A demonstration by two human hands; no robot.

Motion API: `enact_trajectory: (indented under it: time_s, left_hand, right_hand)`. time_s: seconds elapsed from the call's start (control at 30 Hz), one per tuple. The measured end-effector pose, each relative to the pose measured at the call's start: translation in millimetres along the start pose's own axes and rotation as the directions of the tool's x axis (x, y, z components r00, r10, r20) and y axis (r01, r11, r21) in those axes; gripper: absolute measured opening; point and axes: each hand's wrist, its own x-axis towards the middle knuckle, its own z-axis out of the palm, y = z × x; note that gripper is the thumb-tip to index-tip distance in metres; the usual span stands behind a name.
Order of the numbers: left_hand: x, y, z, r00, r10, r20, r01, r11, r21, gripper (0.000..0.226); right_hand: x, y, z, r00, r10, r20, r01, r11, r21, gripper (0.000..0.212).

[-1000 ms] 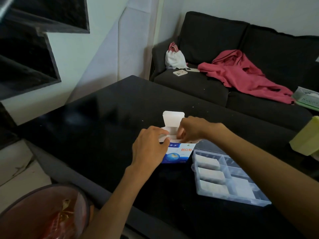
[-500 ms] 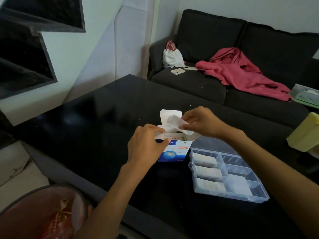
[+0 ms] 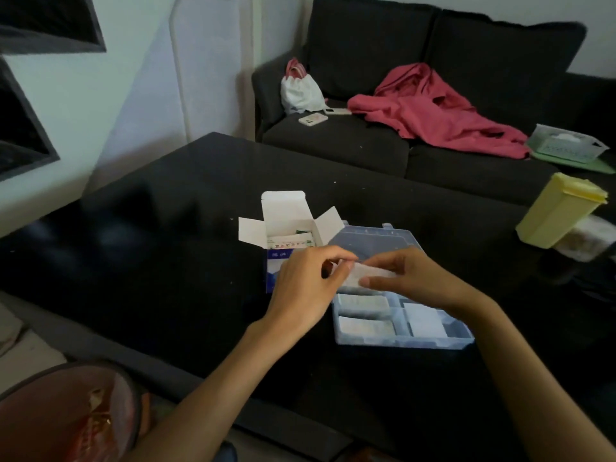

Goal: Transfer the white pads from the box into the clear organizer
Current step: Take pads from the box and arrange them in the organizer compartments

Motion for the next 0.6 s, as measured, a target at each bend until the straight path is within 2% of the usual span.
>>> enact_trajectory:
  time_s: [0.13,0.33,0.47,0.6]
  left_hand:
    - [9.7,-7.3,15.1,1.0,0.01,-0.001,-0.01,1.0,0.016,0.021]
    - [13.0,-21.9,26.5,0.994,0.017,0.104,-0.034,0.987,0.158,0.023]
    - [10.2,-23.3,28.9,0.989,0.056,0.14,-0.093,0.957,0.276,0.024]
    - [9.9,-24.8,29.8,0.985,0.079,0.154,-0.134,0.909,0.395,0.024]
  right_hand:
    - [0.9,19.1,-6.1,1.0,-0.018,-0.023,0.017,0.999,-0.049,0.025]
    - [2.0,39.1,1.1,0.981,-0.082,-0.174,0.053,0.985,-0.167,0.012]
    - [4.8,50.0,4.1,0.973,-0.118,-0.197,0.07,0.969,-0.236,0.016]
    - [5.3,57.0,4.2,0.983,-0.094,-0.157,0.045,0.957,-0.288,0.017]
